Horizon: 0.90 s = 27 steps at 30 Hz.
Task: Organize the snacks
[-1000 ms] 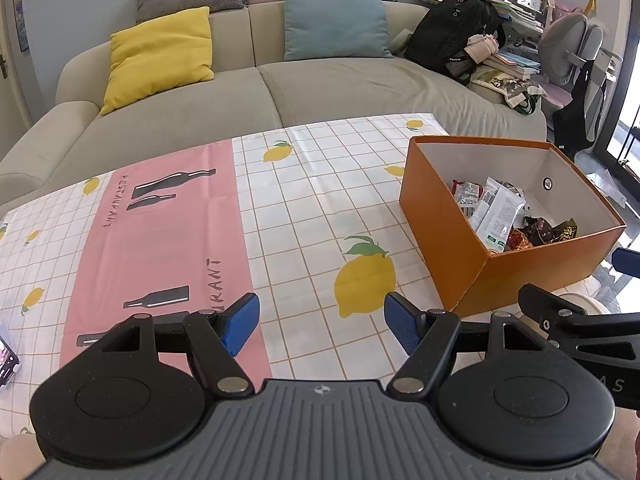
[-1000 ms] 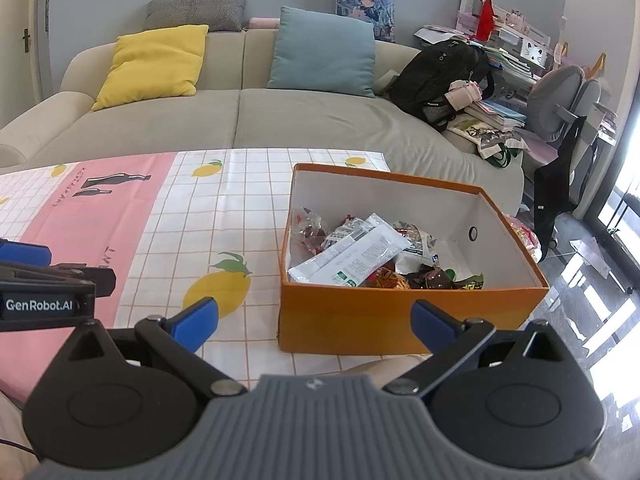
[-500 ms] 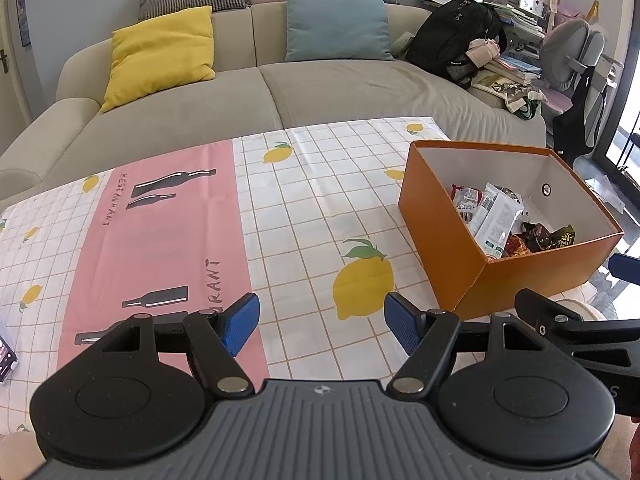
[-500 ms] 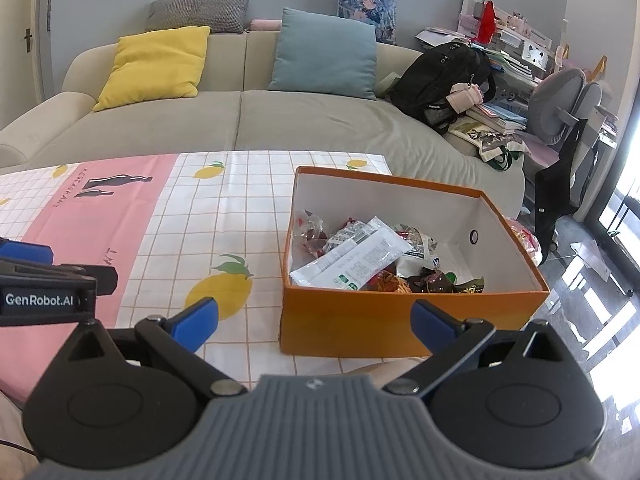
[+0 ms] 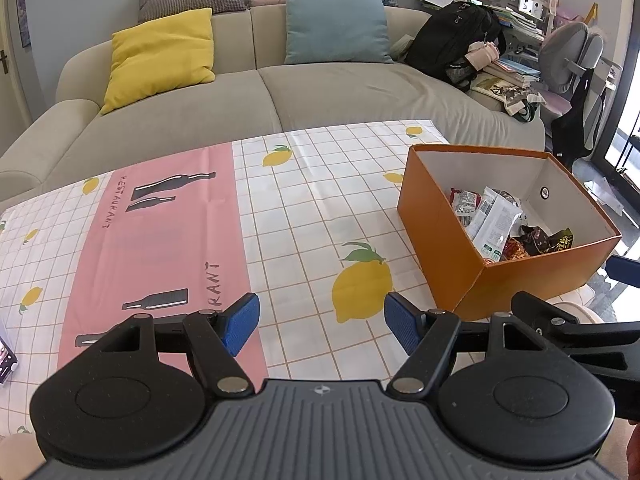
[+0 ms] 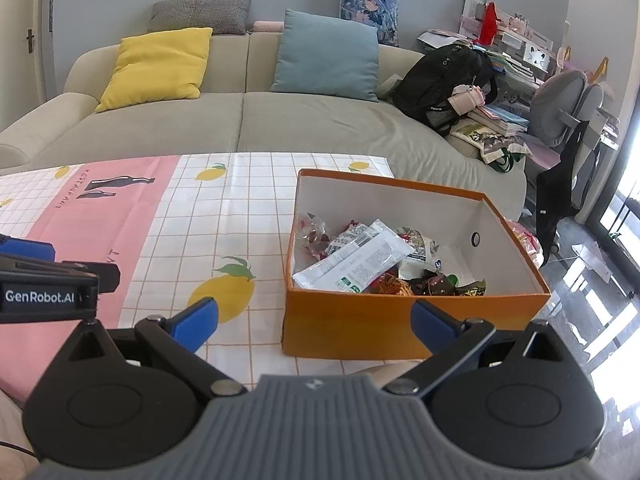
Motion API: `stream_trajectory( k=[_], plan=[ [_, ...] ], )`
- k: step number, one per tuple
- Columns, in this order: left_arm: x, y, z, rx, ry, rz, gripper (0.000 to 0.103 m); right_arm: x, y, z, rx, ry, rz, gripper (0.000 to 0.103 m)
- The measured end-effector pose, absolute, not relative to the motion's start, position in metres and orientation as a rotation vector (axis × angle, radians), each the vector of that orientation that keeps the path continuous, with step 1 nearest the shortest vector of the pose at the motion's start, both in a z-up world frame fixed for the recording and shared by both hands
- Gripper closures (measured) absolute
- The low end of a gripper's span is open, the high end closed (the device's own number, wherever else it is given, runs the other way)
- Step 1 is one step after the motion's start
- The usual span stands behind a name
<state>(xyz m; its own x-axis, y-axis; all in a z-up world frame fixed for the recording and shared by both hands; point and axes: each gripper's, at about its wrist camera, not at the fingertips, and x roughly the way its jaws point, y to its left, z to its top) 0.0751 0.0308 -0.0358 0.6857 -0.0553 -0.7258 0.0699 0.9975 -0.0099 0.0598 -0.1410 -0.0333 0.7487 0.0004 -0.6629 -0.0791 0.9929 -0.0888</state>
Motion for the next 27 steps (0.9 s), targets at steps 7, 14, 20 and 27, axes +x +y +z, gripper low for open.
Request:
stream_trajectory(
  k=[7,14,20,27],
  plan=[
    [0.0744,0.0313,-0.0345,0.017,0.808,-0.071,0.019,0.0595,-0.1407,-0.033,-0.113,0.724,0.044,0.003],
    [0.0726,0.0312,-0.0337,0.009,0.801,-0.071,0.019,0.0596,-0.1407,-0.0332,-0.112,0.725,0.044,0.003],
    [0.0727,0.0319,-0.0339,0.008,0.803,-0.071,0.019,0.0589,-0.1394,-0.033,-0.112,0.728,0.047,0.003],
    [0.0713,0.0333,-0.0334,0.006,0.79,-0.069,0.019,0.0583,-0.1394,-0.033,-0.114,0.731,0.047,0.003]
  ],
)
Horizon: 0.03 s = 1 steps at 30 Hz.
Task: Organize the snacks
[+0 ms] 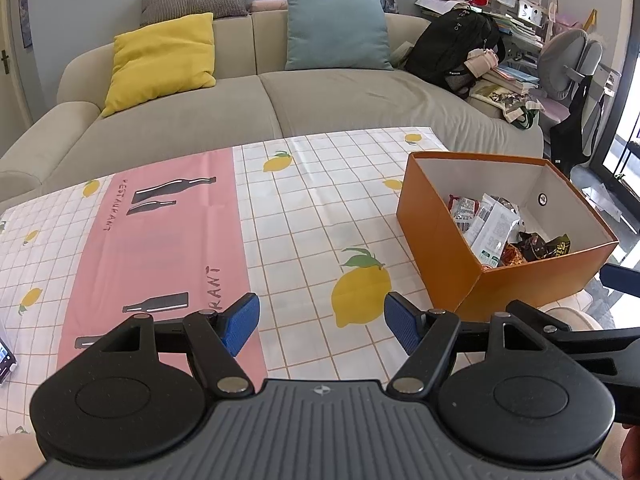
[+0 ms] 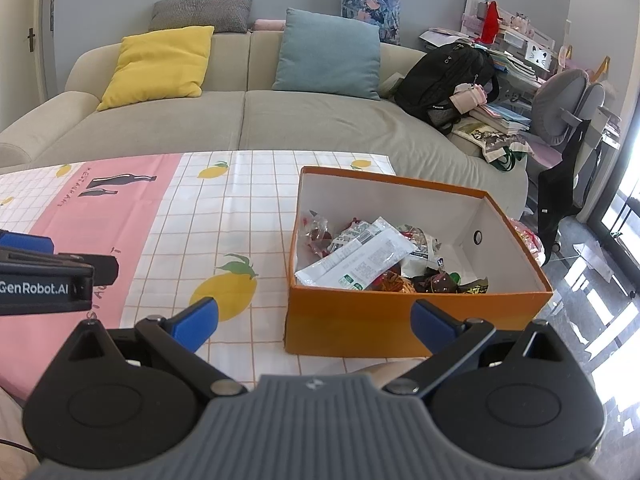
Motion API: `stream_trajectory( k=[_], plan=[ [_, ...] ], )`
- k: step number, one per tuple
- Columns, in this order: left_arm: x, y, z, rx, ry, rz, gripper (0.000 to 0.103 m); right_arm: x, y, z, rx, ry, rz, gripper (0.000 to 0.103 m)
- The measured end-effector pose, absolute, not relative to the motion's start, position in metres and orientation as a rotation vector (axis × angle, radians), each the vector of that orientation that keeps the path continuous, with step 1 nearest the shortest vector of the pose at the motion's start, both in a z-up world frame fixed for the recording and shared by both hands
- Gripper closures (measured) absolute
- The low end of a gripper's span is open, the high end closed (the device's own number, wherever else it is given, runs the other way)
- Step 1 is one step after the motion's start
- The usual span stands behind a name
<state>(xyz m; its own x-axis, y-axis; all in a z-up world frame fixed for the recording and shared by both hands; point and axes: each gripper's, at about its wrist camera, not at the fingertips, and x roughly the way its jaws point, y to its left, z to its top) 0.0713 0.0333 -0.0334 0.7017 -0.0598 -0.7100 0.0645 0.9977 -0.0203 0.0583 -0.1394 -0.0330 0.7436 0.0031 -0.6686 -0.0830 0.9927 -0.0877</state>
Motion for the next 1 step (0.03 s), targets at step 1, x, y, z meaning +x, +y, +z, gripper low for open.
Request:
stream_trajectory(
  k=[1],
  plan=[
    [0.0714,0.0333,-0.0335,0.006,0.792,-0.069,0.019,0.0582,-0.1389,-0.0329,-0.114,0.731,0.048,0.003]
  ],
)
